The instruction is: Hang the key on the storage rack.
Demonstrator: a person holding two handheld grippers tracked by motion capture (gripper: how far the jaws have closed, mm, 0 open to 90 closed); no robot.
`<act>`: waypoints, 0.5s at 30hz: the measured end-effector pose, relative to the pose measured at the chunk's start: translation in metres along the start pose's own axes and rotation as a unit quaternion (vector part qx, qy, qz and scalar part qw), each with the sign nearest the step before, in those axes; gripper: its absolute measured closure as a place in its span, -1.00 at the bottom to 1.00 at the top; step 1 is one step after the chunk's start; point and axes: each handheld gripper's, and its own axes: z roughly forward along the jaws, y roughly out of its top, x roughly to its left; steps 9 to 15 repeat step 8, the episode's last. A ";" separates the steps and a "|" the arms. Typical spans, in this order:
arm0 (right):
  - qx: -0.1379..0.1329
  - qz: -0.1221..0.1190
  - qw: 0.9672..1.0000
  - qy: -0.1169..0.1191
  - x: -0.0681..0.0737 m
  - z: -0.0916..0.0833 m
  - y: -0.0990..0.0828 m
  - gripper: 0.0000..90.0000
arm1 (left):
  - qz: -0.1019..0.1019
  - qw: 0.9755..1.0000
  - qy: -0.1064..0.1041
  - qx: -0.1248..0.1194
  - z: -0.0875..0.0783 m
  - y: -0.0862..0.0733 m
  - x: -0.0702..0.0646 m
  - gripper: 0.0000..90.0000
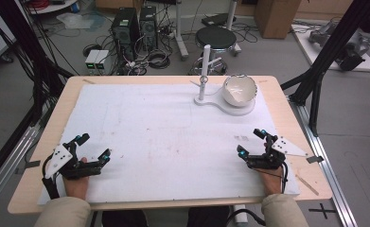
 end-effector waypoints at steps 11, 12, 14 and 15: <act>-0.002 -0.008 1.000 -0.006 0.001 0.000 -0.001 -0.99 | -0.001 1.000 0.001 -0.001 -0.001 0.000 0.000 -0.96; -0.002 -0.008 1.000 -0.006 0.001 0.000 -0.001 -0.99 | -0.001 1.000 0.001 -0.001 -0.001 0.000 0.000 -0.96; -0.002 -0.008 1.000 -0.006 0.001 0.000 -0.001 -0.99 | -0.001 1.000 0.001 -0.001 -0.001 0.000 0.000 -0.96; -0.002 -0.008 1.000 -0.006 0.001 0.000 -0.001 -0.99 | -0.001 1.000 0.001 -0.001 -0.001 0.000 0.000 -0.96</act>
